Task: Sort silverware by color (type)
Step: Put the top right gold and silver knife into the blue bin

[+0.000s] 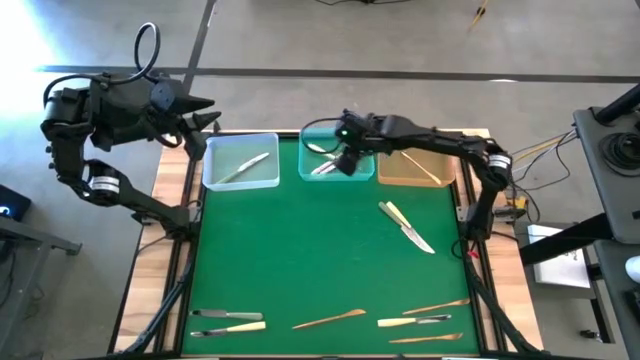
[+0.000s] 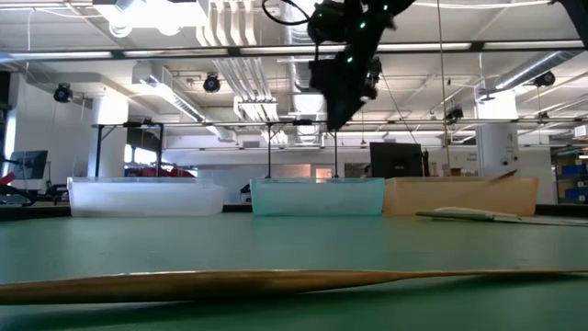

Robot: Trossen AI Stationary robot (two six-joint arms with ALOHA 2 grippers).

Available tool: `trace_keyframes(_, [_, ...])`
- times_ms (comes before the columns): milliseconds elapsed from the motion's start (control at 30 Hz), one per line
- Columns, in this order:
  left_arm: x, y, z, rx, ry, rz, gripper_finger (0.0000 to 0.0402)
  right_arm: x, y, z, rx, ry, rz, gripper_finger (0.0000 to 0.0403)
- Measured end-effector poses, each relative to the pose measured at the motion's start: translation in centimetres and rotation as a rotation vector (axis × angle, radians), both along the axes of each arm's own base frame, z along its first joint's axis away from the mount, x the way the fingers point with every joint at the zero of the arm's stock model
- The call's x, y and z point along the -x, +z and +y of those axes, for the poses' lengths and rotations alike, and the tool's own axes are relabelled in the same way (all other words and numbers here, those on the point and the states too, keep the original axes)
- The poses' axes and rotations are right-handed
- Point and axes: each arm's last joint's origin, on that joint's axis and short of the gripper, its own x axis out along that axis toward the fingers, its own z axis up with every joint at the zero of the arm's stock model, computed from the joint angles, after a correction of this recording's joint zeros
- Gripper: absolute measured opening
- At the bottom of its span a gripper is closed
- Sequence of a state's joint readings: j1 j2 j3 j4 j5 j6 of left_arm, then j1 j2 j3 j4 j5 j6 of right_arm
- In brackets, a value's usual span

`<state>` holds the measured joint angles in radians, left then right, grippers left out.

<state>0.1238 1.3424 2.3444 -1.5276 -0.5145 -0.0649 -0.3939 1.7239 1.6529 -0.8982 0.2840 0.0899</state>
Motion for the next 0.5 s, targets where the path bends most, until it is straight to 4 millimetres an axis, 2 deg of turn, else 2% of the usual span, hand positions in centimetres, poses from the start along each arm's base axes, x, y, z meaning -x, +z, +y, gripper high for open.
trace_keyframes(133, [0.3, 0.0, 0.0, -0.003, -0.002, 0.002, 0.0112, 3.7, 1.8, 2.1, -0.170, -0.114, 0.154, 0.0149])
trace_keyframes(267, [0.6, 0.0, -0.1, -0.016, -0.010, 0.011, 0.0112, 5.3, 2.1, 4.4, -0.357, -0.169, 0.154, 0.0136])
trace_keyframes(367, [0.7, 0.0, -0.1, -0.021, -0.013, 0.013, 0.0112, 5.5, 1.3, 6.0, -0.375, -0.208, 0.153, 0.0126])
trace_keyframes(500, [1.0, 0.0, -0.1, -0.020, -0.013, 0.025, 0.0112, 5.6, -1.3, 7.8, -0.394, -0.221, 0.242, 0.0118])
